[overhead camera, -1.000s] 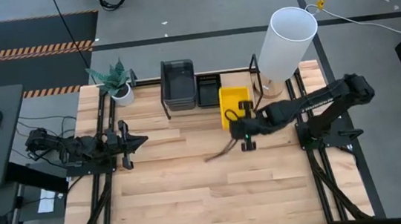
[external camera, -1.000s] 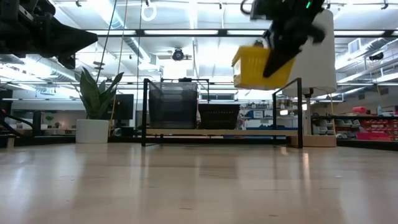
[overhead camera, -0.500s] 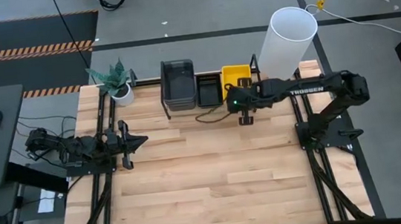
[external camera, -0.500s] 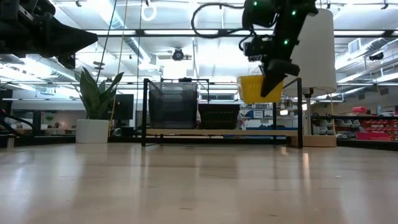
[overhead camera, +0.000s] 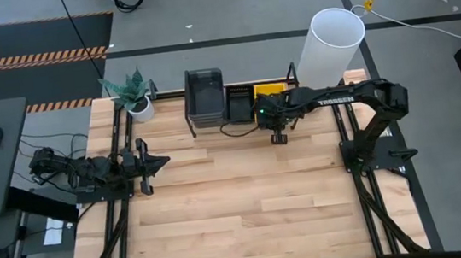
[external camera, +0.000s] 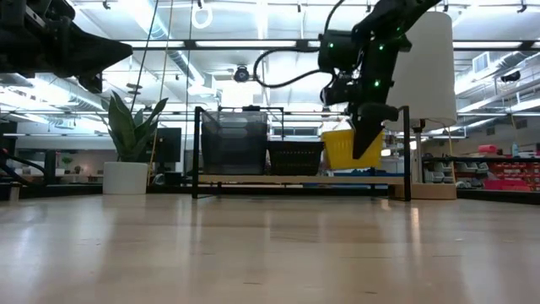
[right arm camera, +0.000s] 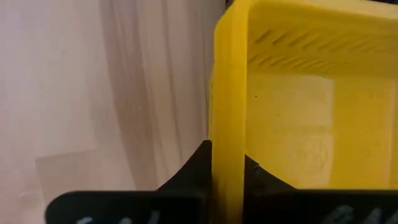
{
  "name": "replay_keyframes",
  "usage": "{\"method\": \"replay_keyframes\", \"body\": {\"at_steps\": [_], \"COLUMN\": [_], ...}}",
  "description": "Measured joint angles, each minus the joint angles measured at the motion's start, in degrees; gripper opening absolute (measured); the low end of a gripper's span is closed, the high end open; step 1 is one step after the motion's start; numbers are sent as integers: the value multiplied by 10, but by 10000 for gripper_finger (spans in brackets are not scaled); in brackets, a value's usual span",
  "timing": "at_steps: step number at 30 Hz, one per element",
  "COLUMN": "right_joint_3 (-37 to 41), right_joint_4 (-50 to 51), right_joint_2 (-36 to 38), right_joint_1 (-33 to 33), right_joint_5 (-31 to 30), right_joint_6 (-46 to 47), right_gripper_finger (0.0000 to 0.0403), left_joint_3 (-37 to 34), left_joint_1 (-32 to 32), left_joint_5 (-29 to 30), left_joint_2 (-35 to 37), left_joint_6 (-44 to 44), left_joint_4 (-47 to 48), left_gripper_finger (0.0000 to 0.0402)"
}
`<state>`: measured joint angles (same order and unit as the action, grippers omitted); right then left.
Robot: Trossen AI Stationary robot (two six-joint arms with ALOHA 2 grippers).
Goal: Stack baskets on shelf by color
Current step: Put the stacked yellow bins on the shelf, then return to Home Position
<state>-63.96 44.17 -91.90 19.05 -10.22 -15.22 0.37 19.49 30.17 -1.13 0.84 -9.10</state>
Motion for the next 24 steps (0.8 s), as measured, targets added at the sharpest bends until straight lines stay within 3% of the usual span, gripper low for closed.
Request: {"method": "replay_keyframes", "body": {"at_steps": [9,15,24], "right_joint_3": [0,0,0], "right_joint_4": [2,3,1], "right_joint_2": [-16,1,40], "right_joint_1": [0,-2,-13], "right_joint_5": [-4,-44,-71], "right_joint_6": [1,3,37], "right_gripper_finger": [74,102,117], "left_joint_3": [0,0,0], "left_joint_1": [0,0,0], "left_joint_5": [0,0,0], "left_joint_2": [0,0,0], "left_joint_6": [0,0,0], "left_joint_4": [0,0,0], "left_gripper_finger": [7,7,7]}}
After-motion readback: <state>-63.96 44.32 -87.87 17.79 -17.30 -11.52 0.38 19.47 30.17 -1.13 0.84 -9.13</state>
